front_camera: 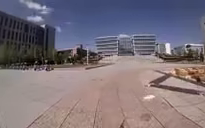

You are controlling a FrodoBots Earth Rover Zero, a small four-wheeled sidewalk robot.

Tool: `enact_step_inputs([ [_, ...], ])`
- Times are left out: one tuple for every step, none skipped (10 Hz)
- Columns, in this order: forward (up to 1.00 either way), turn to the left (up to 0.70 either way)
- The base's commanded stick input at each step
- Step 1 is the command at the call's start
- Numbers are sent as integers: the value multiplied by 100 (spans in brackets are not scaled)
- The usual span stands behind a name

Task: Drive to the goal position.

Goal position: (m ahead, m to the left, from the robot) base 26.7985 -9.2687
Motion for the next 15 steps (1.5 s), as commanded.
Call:
enact_step_inputs([
  [70, 0],
  [70, -1],
  [70, -1],
  [70, -7],
  [70, -19],
  [70, -18],
  [70, -15],
  [70, -10],
  [70, 0],
  [70, 0],
  [70, 0],
  [70, 0],
  [70, 0],
  [70, 0],
  [70, 0],
])
